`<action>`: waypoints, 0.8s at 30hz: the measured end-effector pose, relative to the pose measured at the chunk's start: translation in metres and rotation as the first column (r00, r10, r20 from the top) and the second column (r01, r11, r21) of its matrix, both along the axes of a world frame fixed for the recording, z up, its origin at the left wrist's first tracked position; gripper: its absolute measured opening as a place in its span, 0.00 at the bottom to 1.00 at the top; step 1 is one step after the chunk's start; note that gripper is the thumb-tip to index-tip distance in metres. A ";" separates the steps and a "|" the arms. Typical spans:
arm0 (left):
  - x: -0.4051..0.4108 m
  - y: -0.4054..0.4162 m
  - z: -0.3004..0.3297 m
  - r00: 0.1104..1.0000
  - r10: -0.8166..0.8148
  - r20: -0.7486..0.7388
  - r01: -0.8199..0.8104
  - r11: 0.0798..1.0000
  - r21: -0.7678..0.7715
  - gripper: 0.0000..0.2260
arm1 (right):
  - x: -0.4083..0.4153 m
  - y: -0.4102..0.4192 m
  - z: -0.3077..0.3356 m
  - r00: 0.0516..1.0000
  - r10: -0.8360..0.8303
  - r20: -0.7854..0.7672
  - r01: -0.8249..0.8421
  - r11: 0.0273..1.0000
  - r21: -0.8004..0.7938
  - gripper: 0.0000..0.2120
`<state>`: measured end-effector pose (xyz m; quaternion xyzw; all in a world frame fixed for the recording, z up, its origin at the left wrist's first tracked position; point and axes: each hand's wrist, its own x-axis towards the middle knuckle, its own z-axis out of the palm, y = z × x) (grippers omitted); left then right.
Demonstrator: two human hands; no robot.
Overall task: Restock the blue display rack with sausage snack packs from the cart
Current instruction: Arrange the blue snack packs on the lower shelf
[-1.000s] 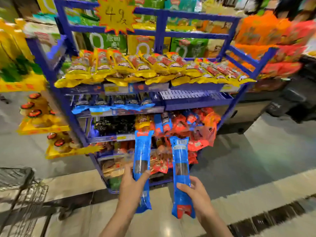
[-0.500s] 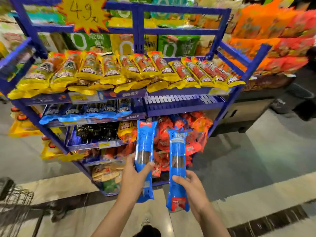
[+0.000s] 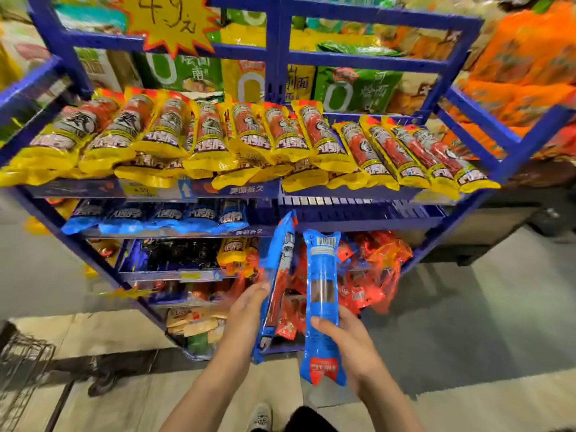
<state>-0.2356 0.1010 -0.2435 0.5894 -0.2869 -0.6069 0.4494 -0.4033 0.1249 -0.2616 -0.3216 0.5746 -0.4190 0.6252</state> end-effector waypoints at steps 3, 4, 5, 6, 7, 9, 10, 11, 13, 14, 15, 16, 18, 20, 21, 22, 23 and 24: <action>-0.003 -0.002 0.008 0.987 0.027 -0.161 -0.017 0.998 0.063 0.12 | -0.005 -0.013 0.006 0.997 0.071 0.026 -0.070 0.997 -0.025 0.18; -0.004 -0.001 0.012 0.972 0.040 -0.230 -0.020 0.996 0.089 0.12 | -0.007 -0.017 0.007 0.996 0.085 0.037 -0.084 0.996 -0.027 0.17; -0.004 -0.001 0.012 0.956 0.043 -0.292 -0.013 0.995 0.103 0.12 | -0.008 -0.020 0.009 0.994 0.101 0.048 -0.100 0.995 -0.020 0.16; -0.004 0.000 0.014 0.943 0.022 -0.332 0.010 0.996 0.094 0.12 | -0.010 -0.023 0.011 0.992 0.115 0.055 -0.114 0.993 -0.012 0.17; -0.004 -0.001 0.015 0.939 -0.005 -0.343 0.032 0.997 0.072 0.13 | -0.011 -0.027 0.014 0.990 0.127 0.060 -0.127 0.992 -0.010 0.19; -0.004 -0.004 0.014 0.949 -0.022 -0.314 0.040 0.998 0.052 0.17 | -0.014 -0.033 0.017 0.988 0.146 0.053 -0.145 0.989 -0.024 0.18; -0.005 -0.005 0.013 0.955 -0.016 -0.298 0.030 0.999 0.045 0.21 | -0.016 -0.036 0.017 0.986 0.157 0.050 -0.155 0.987 -0.033 0.15; -0.007 -0.006 0.012 0.956 -0.003 -0.292 0.016 0.999 0.042 0.25 | -0.017 -0.038 0.016 0.986 0.162 0.050 -0.160 0.986 -0.036 0.13; -0.009 -0.007 0.012 0.959 0.029 -0.281 -0.019 0.999 0.041 0.27 | -0.018 -0.041 0.017 0.982 0.177 0.066 -0.175 0.984 -0.042 0.12; -0.009 -0.008 0.012 0.961 0.029 -0.275 -0.021 0.999 0.031 0.25 | -0.019 -0.042 0.016 0.979 0.189 0.074 -0.186 0.981 -0.048 0.12; -0.010 -0.008 0.012 0.962 0.012 -0.271 -0.010 1.000 0.011 0.22 | -0.020 -0.043 0.017 0.977 0.200 0.079 -0.196 0.979 -0.052 0.12; -0.010 -0.009 0.014 0.963 -0.012 -0.270 0.011 1.000 -0.004 0.17 | -0.021 -0.044 0.017 0.975 0.206 0.081 -0.202 0.978 -0.055 0.13; -0.011 -0.011 0.016 0.958 -0.051 -0.281 0.050 0.999 -0.012 0.12 | -0.024 -0.045 0.017 0.975 0.204 0.083 -0.201 0.979 -0.044 0.13; -0.011 -0.016 0.020 0.955 -0.057 -0.292 0.060 0.998 0.000 0.10 | -0.026 -0.047 0.016 0.978 0.193 0.080 -0.192 0.981 -0.022 0.13; -0.011 -0.020 0.021 0.957 -0.048 -0.285 0.053 0.999 0.011 0.10 | -0.028 -0.048 0.016 0.980 0.188 0.071 -0.187 0.982 -0.013 0.13; -0.010 -0.025 0.022 0.963 -0.035 -0.268 0.043 0.999 0.024 0.10 | -0.029 -0.049 0.015 0.981 0.183 0.058 -0.183 0.983 -0.006 0.13; -0.008 -0.031 0.022 0.968 -0.017 -0.251 0.027 0.999 0.035 0.12 | -0.030 -0.050 0.014 0.983 0.178 0.048 -0.178 0.984 0.000 0.13; -0.005 -0.037 0.023 0.971 -0.002 -0.241 0.012 0.999 0.042 0.14 | -0.032 -0.050 0.014 0.984 0.173 0.042 -0.174 0.985 0.004 0.13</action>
